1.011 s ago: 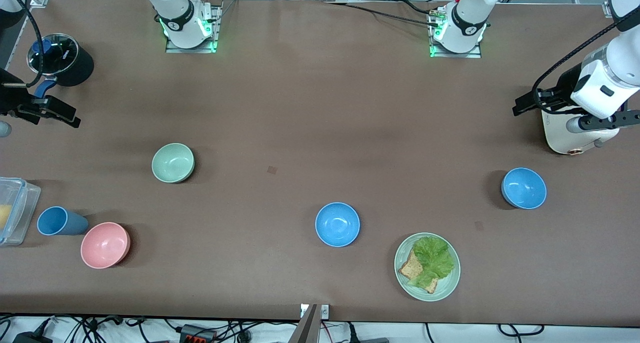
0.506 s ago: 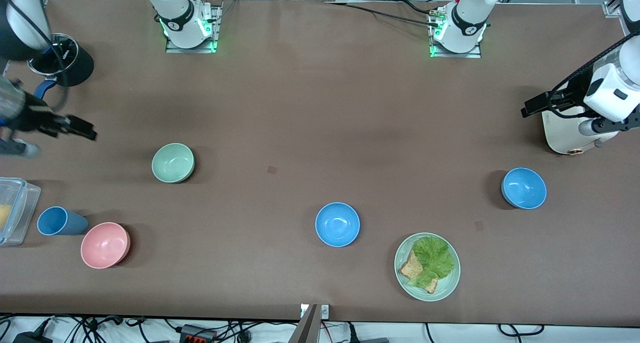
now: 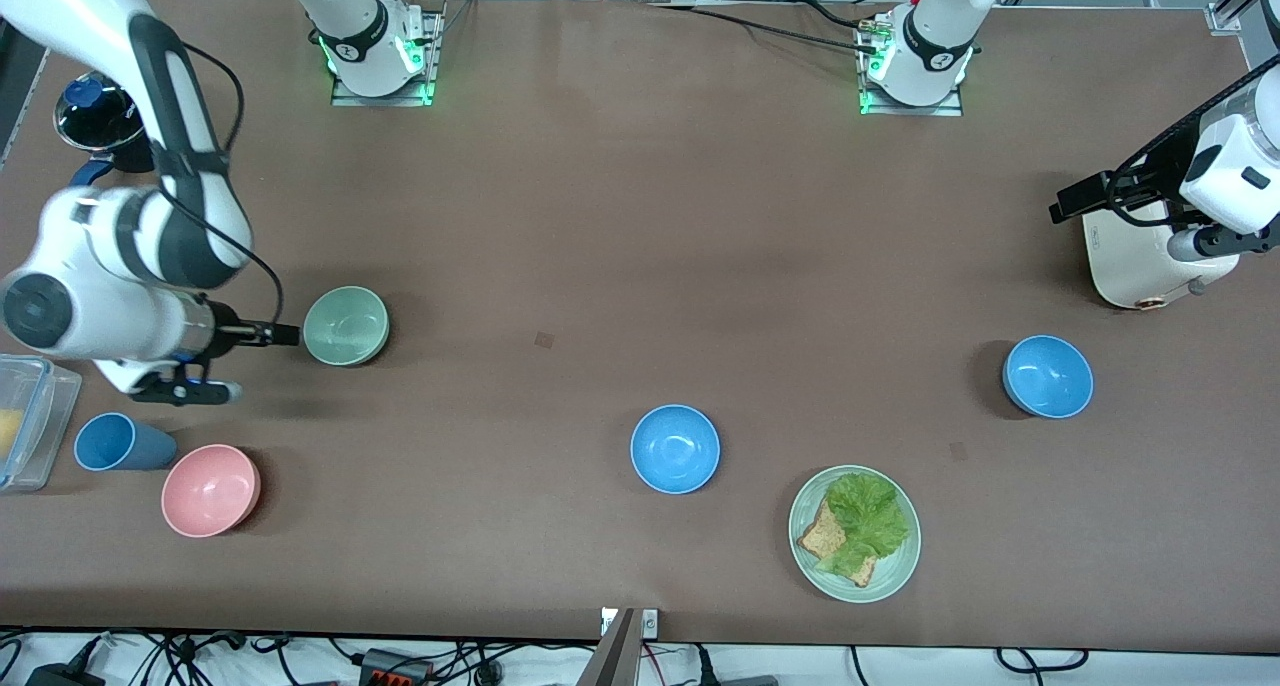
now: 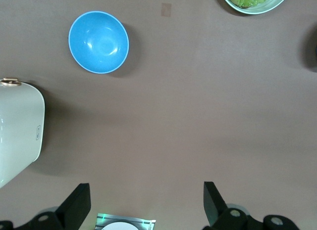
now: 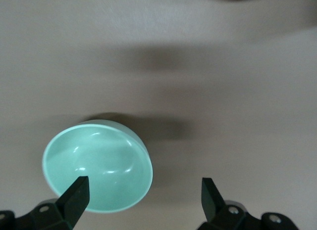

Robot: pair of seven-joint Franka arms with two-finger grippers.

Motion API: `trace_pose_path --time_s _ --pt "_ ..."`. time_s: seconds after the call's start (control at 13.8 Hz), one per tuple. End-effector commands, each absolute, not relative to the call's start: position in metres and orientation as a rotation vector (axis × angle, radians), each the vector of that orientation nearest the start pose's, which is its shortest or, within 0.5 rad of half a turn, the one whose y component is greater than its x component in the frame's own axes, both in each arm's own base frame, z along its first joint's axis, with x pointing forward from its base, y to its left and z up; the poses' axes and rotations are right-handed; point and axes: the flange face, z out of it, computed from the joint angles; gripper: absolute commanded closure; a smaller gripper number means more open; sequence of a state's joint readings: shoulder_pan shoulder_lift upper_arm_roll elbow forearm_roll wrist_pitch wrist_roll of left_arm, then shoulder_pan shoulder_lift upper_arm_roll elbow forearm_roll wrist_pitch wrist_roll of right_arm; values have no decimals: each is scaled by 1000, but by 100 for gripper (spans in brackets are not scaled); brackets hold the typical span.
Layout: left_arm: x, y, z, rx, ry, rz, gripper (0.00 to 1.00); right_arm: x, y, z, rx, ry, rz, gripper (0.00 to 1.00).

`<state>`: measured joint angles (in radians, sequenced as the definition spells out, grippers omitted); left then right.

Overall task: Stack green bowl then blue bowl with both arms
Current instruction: 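Grasp the rim of the green bowl with the right gripper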

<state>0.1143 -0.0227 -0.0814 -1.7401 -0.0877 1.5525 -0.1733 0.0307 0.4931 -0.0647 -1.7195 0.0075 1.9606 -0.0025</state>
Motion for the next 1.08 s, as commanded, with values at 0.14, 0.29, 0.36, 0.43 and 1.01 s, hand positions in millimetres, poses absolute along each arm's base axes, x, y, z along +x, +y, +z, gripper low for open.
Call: trace_pose_path --time_s 0.14,0.29,0.36,0.43,1.01 --pt "538 1 562 -3125 -298 263 0 638 -10 232 -3139 6 482 0" --pt "538 -6 563 -3079 -254 249 0 636 -9 214 -3136 1 504 2" --pt "538 -6 564 -3080 -257 245 0 635 -10 209 -3132 4 518 14" --pt "537 -6 564 -3078 -257 251 0 632 -9 203 -3127 4 544 29" --pt "533 -24 561 -3075 -196 307 0 630 31 210 -3083 -52 592 100"
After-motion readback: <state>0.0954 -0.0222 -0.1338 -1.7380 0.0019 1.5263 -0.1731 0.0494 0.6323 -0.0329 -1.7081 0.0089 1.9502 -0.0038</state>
